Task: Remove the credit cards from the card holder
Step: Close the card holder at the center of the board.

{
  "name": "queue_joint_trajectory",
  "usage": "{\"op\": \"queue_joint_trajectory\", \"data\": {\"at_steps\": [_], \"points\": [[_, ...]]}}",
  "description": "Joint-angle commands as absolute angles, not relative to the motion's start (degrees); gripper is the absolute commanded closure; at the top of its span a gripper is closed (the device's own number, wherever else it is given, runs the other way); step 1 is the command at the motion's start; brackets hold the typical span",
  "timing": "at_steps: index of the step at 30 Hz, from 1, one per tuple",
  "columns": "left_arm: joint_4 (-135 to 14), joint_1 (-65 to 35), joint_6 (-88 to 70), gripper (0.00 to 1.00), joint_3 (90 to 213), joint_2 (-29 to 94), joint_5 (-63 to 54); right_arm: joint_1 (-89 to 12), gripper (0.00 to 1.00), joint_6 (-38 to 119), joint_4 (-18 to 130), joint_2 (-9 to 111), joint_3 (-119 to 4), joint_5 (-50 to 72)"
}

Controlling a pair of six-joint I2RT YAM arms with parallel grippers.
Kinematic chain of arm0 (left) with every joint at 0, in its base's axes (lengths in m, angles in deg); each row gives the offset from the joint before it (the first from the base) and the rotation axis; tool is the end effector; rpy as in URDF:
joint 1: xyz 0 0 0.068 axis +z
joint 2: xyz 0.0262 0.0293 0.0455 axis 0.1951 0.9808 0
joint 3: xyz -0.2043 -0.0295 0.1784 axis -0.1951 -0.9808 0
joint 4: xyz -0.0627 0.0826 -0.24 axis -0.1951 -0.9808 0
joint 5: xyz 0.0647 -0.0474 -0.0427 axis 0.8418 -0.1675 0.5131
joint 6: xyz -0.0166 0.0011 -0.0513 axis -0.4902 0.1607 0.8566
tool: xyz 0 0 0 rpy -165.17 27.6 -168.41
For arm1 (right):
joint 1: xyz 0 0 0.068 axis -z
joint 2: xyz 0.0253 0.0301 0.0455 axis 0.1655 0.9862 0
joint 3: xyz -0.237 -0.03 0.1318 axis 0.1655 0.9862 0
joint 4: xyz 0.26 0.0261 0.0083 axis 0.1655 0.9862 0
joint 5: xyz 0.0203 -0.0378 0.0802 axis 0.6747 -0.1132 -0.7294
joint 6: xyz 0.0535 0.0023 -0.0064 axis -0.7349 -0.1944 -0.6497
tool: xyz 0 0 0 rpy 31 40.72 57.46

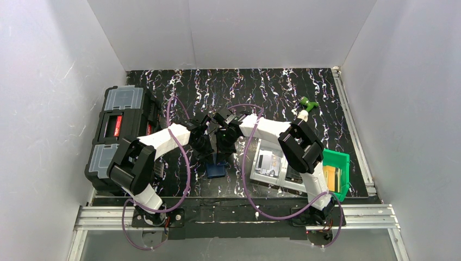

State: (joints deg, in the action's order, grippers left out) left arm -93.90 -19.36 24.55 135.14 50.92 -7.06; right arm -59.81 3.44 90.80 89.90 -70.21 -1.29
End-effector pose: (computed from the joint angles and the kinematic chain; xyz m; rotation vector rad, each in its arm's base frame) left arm 0.2602 -0.1615 0.1740 -0.3071 2.8955 -0.5469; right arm 0.2676 0.3406 0.1661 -0.2738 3.0055 0.7967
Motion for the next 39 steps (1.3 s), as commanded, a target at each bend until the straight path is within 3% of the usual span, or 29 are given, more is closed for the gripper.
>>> {"op": "queue_joint_trajectory", "data": {"at_steps": [1,20,30,39], "points": [[-96.4,-19.4,23.5,0.92,136.3,47.8,-6.3,-60.1,0.99,2.9,90.8,92.9,-68.9,-0.4],[-108.0,-19.1,21.2,0.81,141.4,32.0,0.2,-60.1,0.99,1.6,92.3,94.8,-69.2,2.2],[-109.9,-19.0,20.5,0.79,142.6,29.0,0.0,-60.1,0.72,1.3,91.6,92.8,-70.2,1.8],[-110.9,-19.0,20.0,0.78,144.1,28.2,0.1,-59.4,0.65,2.0,91.7,91.4,-72.9,0.2]]}}
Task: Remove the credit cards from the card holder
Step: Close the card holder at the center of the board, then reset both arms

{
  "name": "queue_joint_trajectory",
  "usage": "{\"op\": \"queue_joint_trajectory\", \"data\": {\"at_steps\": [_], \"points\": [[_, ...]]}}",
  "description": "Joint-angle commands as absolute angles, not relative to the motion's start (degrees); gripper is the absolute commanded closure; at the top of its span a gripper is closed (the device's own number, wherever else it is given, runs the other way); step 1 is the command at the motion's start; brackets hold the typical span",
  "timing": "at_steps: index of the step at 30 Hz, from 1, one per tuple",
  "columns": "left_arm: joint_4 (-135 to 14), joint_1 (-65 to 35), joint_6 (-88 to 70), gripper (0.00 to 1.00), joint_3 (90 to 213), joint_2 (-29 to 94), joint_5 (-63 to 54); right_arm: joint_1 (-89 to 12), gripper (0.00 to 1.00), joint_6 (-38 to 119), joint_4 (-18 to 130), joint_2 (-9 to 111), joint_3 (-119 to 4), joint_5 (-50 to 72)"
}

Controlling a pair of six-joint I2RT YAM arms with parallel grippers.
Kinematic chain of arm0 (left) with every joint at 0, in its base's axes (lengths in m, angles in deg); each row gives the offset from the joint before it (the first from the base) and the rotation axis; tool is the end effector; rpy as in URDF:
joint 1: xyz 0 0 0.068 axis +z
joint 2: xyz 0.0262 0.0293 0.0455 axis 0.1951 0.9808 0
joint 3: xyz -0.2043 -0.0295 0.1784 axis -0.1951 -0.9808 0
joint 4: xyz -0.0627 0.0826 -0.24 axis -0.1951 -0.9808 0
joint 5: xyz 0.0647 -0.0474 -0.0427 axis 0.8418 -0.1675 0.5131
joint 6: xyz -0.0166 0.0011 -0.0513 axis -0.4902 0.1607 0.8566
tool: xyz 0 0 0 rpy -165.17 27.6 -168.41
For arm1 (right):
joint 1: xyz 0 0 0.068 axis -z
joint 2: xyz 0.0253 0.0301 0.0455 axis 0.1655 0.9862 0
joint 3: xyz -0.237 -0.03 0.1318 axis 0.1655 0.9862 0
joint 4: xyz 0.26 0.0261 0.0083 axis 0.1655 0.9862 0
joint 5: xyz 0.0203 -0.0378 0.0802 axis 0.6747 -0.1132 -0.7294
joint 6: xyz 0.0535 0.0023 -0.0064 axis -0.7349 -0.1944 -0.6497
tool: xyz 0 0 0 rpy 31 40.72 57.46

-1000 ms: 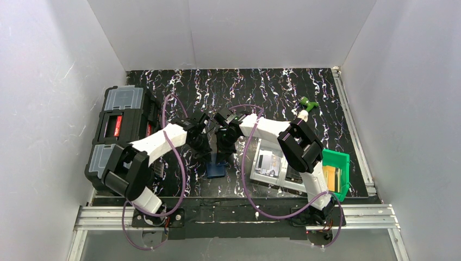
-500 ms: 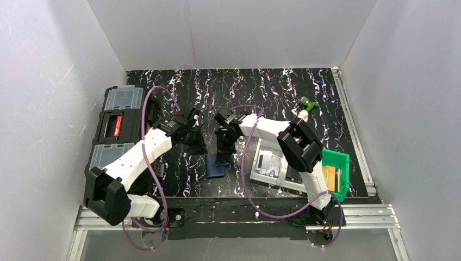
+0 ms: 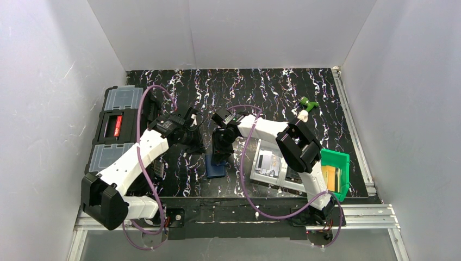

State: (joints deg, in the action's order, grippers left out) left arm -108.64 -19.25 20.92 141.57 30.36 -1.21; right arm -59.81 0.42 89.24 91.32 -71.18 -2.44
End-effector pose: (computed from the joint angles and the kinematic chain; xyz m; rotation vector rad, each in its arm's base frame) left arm 0.2177 -0.1316 0.2889 -0.2122 2.6525 -0.5573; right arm 0.2715 0.3463 0.1619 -0.2065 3.0148 0.8417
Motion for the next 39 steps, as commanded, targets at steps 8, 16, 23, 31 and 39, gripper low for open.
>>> {"op": "queue_joint_trajectory", "data": {"at_steps": [8,16,23,31,39], "points": [[-111.5,-19.0,19.6,0.75,145.7,27.8,0.2,-58.5,0.59,3.7,91.4,88.6,-76.5,-1.7],[-112.3,-19.0,19.1,0.72,147.6,27.5,0.4,-57.9,0.56,4.2,91.6,86.9,-80.4,-3.7],[-111.5,-19.0,18.0,0.63,148.9,26.8,0.5,-56.0,0.38,5.3,93.1,82.2,-80.3,-2.1],[-110.8,-18.9,15.7,0.08,152.8,26.9,1.6,-53.8,0.02,7.0,93.0,68.4,-75.3,5.0],[-111.6,-18.9,15.1,0.02,156.7,25.4,6.9,-53.6,0.02,8.4,91.7,55.1,-67.6,12.7]]}}
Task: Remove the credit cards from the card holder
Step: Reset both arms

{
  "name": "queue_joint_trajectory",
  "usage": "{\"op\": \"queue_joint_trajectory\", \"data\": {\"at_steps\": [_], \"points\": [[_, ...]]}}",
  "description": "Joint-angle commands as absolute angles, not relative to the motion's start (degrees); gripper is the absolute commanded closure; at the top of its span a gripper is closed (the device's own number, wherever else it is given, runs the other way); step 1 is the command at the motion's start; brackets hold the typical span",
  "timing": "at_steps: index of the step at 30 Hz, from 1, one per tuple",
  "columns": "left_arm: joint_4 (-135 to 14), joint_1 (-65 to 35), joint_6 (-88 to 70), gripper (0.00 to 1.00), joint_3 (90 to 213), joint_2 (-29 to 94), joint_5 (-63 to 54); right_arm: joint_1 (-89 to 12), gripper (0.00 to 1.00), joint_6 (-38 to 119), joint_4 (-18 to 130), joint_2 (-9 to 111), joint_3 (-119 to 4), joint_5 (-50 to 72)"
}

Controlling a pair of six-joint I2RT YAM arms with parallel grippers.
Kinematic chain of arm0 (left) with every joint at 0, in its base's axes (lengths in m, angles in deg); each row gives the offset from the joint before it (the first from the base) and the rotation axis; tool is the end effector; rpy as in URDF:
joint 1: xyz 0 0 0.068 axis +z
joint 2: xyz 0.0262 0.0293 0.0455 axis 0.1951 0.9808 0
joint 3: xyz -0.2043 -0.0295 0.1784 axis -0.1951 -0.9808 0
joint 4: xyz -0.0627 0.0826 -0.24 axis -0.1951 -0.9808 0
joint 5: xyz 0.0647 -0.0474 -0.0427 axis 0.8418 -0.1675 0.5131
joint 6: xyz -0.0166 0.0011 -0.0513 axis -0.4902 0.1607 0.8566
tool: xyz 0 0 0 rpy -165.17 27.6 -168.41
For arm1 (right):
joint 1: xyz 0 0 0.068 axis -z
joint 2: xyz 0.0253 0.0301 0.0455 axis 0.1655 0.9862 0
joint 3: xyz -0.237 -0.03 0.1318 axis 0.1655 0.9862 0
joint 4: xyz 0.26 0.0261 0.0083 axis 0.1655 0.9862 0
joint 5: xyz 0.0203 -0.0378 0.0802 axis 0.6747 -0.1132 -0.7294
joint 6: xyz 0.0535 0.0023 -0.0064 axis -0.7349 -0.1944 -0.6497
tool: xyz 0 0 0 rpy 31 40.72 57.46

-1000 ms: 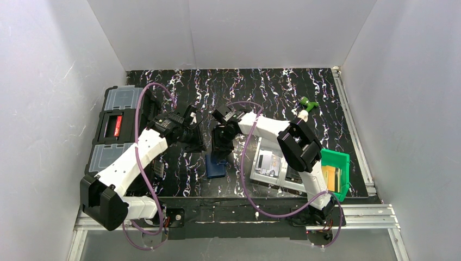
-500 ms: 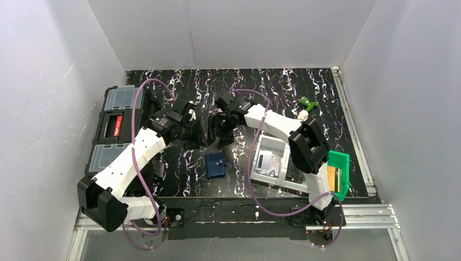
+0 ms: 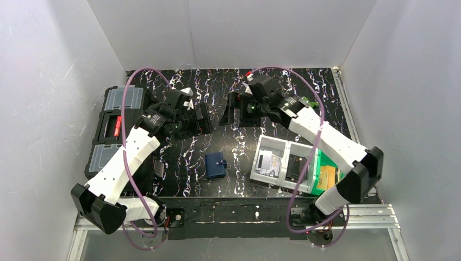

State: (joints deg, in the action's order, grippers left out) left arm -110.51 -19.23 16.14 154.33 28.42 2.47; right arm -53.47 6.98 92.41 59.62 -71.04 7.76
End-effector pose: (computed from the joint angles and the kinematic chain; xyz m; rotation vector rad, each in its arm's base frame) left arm 0.2176 -0.1288 0.3652 -0.1127 2.4104 -0.5865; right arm 0.2473 0.2472 0.3687 -0.1852 2.4059 0.9558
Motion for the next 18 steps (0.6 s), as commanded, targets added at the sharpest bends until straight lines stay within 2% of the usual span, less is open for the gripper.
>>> {"op": "queue_joint_trajectory", "data": {"at_steps": [1,7,18], "points": [[-112.3,-18.9,14.8,0.02,157.2,25.4,7.6,-53.6,0.02,8.4,91.3,53.8,-66.4,13.4],[-114.6,-18.9,12.3,0.02,157.9,24.8,10.2,-53.5,0.02,8.3,90.0,47.5,-61.8,17.2],[-112.7,-18.9,10.6,0.02,156.1,22.7,10.6,-53.1,0.01,8.8,90.3,46.8,-60.4,17.9]]}}
